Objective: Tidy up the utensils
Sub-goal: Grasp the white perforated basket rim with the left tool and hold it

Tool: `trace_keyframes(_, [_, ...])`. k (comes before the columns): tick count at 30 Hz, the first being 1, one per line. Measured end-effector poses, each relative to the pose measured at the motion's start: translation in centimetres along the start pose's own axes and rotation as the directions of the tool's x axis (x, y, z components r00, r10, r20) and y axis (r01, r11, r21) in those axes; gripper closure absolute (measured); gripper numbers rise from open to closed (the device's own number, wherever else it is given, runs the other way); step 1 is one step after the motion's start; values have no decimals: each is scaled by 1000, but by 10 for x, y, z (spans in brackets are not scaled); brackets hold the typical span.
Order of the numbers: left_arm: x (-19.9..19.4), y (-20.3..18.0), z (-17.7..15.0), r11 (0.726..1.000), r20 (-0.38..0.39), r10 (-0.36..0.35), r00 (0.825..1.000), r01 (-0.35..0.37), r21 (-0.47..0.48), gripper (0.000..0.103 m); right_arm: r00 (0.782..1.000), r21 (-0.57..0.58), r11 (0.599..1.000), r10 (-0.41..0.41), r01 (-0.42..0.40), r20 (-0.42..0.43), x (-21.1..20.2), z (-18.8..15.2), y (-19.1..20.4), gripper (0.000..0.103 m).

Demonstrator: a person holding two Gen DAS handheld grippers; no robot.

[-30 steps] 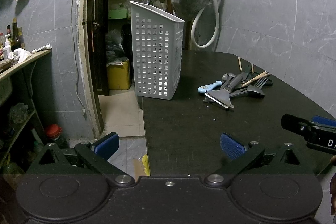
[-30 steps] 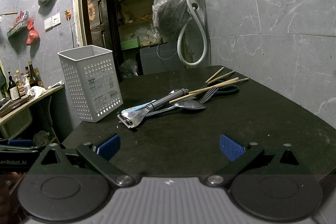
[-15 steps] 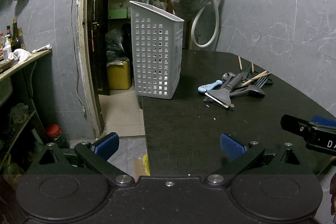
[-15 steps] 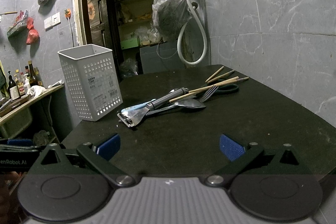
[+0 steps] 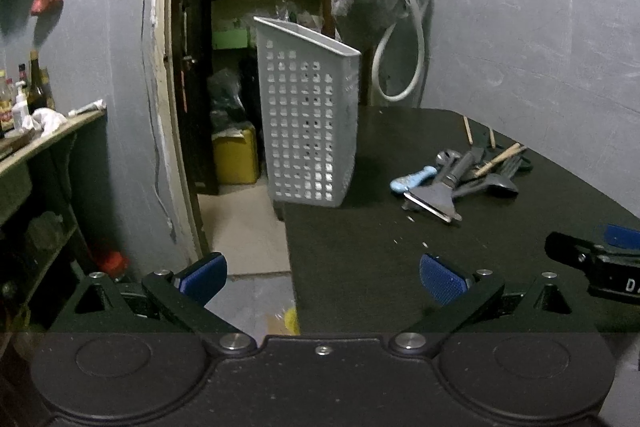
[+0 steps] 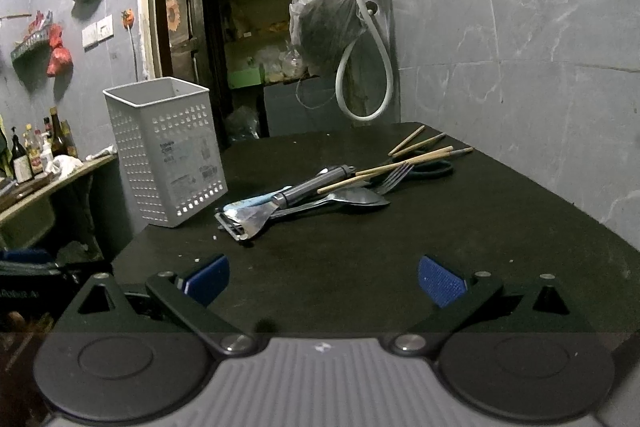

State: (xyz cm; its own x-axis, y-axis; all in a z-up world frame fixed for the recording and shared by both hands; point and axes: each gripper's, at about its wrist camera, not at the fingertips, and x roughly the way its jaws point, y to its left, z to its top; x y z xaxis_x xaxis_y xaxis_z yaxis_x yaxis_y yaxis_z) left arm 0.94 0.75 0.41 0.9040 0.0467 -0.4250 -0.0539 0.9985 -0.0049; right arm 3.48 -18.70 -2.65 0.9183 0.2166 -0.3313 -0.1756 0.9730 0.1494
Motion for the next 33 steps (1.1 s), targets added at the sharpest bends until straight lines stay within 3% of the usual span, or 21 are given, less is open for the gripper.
trace_keyframes(9, [25, 13, 21, 999, 55, 35, 998, -36, 13, 1, 1000, -48, 999, -12, 11, -12, 17, 11, 2, 0])
trace_keyframes(16, [64, 15, 52, 997, 131, 18, 991, -28, 74, 1, 1000, -74, 997, -17, 15, -20, 31, 19, 7, 0])
trace_keyframes(21, [91, 13, 67, 994, 142, -5, 990, -10, 110, 1, 999, -92, 996, -25, 23, -25, 39, 26, 8, 0])
trace_keyframes(33, [125, 20, 81, 997, 147, -65, 987, 57, 54, 3, 995, -72, 996, 56, -62, -78, 79, 67, 2, 0])
